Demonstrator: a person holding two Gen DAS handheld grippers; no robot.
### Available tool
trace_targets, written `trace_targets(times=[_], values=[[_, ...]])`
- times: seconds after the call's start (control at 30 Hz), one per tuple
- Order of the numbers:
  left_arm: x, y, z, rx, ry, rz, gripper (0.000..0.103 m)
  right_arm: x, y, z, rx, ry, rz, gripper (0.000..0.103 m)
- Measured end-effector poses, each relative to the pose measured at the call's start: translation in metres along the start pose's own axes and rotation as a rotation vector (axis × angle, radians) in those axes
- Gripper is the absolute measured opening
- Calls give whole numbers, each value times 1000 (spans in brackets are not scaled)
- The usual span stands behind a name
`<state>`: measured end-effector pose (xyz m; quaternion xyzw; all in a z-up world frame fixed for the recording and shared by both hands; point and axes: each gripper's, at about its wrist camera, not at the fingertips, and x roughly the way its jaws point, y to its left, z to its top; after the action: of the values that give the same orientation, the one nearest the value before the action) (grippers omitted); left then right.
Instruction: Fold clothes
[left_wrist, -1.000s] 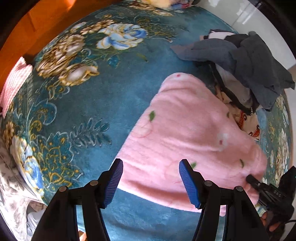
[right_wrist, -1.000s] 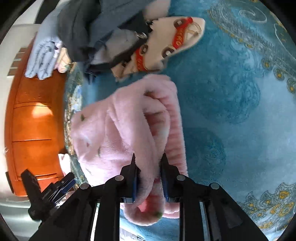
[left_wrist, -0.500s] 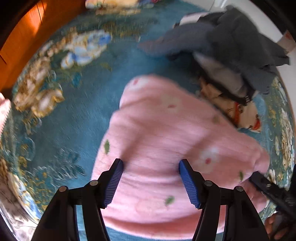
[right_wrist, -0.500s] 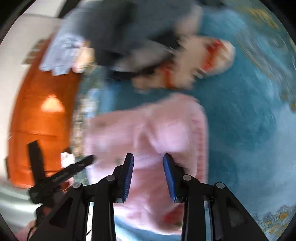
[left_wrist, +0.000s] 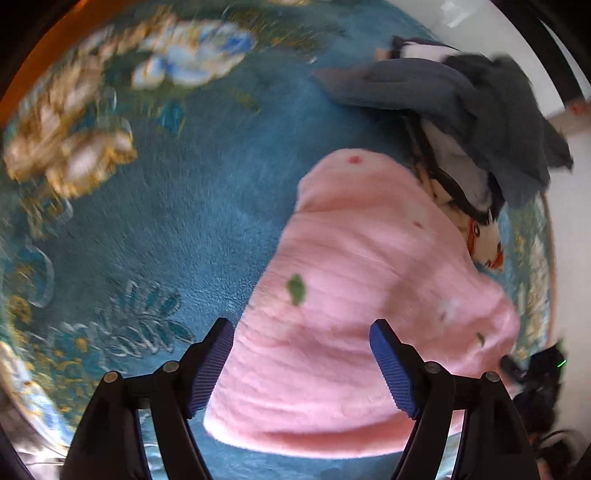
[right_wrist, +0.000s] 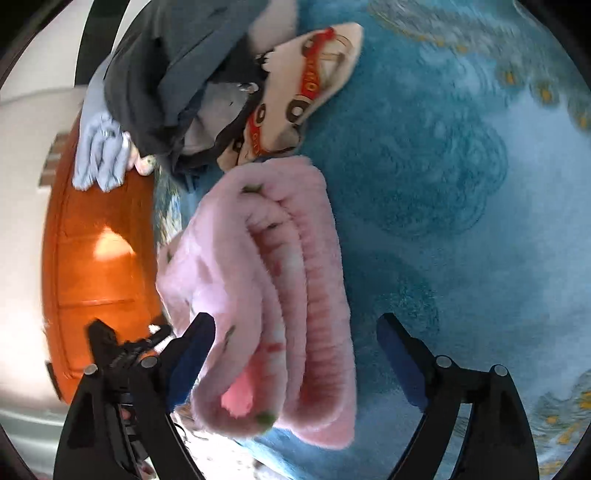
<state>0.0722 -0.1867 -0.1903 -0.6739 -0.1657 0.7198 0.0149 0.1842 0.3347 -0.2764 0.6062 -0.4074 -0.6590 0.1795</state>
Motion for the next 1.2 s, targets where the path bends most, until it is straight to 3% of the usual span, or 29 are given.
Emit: trace_targets(times=[0.1,0.2,0.33,0.37,0.5,0.53,0.63,0.67,0.73,0.83,0.97,1.2], values=[[17,11,7,-18,50,-80,83,13,-4,4,38,-16,24,90],[36,17,16,38,124,-135,84,23,0,8,28,-44,14,90],[45,21,29,97,164,-199,85,40,9,10,19,-37,-8,88],[47,22,31,107,172,-218,85,43,11,9,19,-37,-26,86],[56,21,37,124,192,-289,83,47,20,4,54,-52,-104,60],[57,21,38,128,193,-303,69,46,22,3,60,-58,-115,51],[54,15,39,156,198,-350,37,40,35,-2,63,-74,-152,40],[52,13,39,167,201,-366,33,38,40,-4,60,-79,-162,39],[47,15,43,170,209,-407,25,35,53,-7,61,-95,-182,37],[29,25,58,169,209,-485,23,31,79,-11,69,-133,-195,36],[-16,56,98,185,134,-526,23,44,129,-20,37,-137,-154,36],[-88,146,189,245,4,-338,23,159,224,6,-63,-42,6,36]])
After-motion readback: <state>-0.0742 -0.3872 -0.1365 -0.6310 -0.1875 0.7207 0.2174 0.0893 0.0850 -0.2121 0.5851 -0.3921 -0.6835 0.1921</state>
